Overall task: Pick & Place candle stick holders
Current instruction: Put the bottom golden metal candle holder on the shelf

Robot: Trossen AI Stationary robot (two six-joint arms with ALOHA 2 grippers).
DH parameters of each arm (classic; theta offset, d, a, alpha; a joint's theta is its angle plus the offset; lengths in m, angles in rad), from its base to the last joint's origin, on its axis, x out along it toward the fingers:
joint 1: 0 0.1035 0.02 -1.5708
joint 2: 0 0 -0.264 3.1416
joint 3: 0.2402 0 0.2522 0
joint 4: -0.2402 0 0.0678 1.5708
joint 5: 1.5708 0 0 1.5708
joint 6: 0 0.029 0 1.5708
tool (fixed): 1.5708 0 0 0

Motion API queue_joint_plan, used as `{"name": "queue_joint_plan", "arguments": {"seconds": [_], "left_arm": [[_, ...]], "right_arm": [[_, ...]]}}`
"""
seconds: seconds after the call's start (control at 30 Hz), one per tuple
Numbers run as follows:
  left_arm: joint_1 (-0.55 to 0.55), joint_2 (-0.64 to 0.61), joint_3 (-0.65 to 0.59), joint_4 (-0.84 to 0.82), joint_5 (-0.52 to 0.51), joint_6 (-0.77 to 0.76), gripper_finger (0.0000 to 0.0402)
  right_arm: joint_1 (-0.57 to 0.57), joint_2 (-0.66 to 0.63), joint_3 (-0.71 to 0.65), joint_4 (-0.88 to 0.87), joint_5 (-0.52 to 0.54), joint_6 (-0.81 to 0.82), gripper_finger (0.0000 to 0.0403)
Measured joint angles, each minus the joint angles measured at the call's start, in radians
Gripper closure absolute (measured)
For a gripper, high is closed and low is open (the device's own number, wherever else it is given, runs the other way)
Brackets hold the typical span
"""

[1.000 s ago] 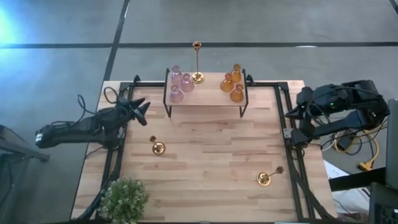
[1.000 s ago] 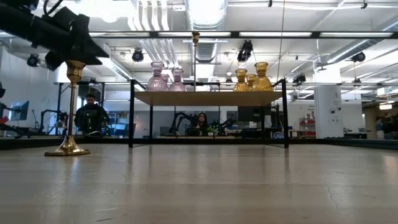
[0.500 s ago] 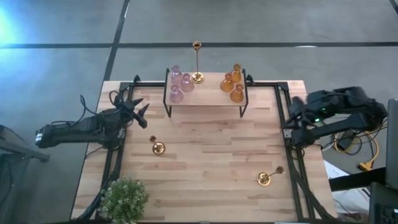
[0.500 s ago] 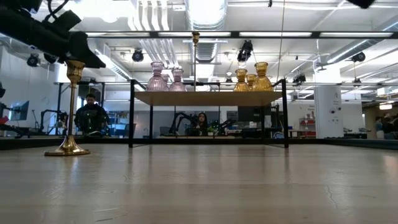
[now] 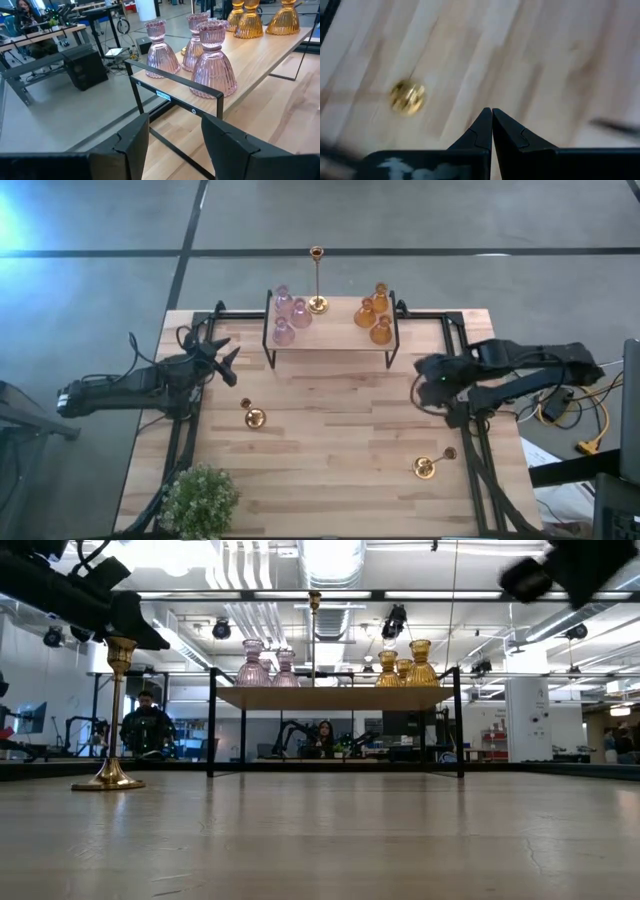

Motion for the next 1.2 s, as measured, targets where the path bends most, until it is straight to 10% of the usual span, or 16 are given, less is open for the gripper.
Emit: {"name": "queue_joint_plan", "arguments": {"seconds": [0.53, 1.2], "left_arm": [[0.000, 0.000, 0.000, 0.000, 0.000, -0.001, 0.0215], [0.000, 0.000, 0.000, 0.000, 0.001, -0.001, 0.0215]], "right_arm": [[0.131, -0.606, -0.223, -0.001, -0.050, 0.617, 0.0395], [0.182, -0.719, -0.488, 0.274, -0.257, 0.537, 0.0395]]}}
